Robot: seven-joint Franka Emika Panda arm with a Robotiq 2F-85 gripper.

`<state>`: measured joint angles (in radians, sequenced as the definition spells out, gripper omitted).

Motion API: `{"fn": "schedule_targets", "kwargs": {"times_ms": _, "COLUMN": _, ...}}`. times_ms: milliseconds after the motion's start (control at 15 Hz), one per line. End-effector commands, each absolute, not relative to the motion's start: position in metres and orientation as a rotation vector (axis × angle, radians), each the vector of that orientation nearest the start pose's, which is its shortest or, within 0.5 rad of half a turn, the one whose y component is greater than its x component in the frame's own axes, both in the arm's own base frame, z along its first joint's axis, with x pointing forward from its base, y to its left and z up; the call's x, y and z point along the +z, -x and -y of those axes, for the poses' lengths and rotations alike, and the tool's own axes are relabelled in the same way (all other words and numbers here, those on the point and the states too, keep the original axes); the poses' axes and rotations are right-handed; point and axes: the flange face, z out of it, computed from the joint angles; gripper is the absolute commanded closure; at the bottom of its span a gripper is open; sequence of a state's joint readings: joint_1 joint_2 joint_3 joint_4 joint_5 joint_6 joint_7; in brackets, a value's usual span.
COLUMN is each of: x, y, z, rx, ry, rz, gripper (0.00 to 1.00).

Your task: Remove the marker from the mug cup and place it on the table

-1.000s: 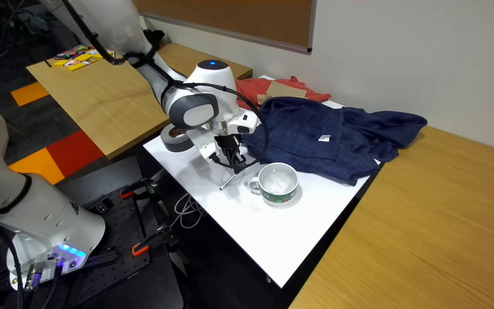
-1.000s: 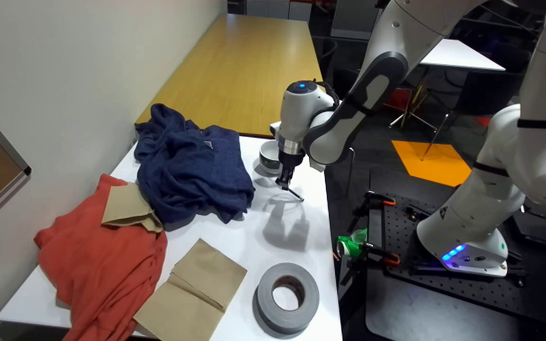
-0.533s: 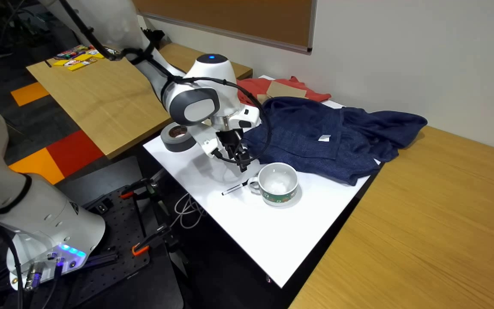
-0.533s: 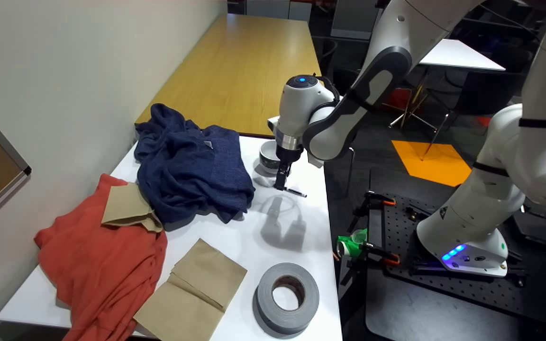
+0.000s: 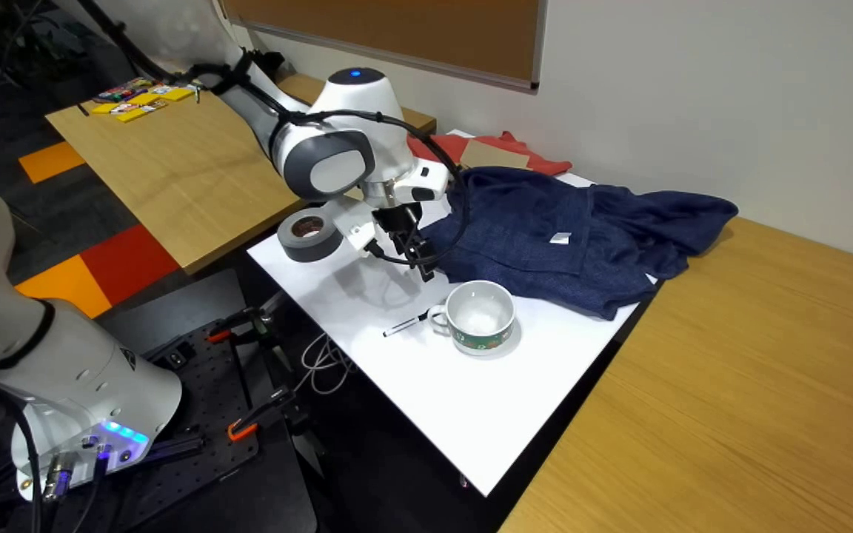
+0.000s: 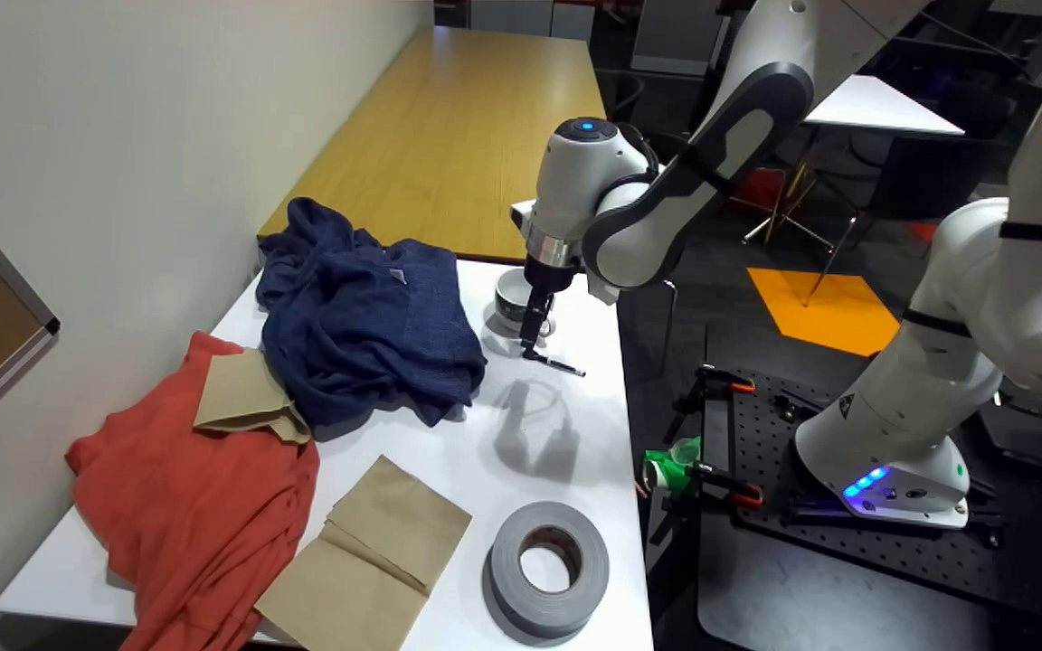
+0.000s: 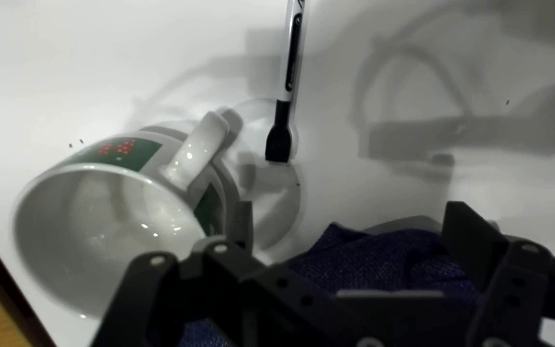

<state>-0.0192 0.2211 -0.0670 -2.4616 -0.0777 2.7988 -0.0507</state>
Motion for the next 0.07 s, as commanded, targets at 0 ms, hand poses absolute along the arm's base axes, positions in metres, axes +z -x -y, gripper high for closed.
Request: {"fn": "schedule_targets", "kwargs": {"times_ms": 0, "x": 0.222, "y": -0.4917, "z": 0.04, "rx": -0.183, "ry": 3.188, "rz": 0.061, "gripper": 0.0}}
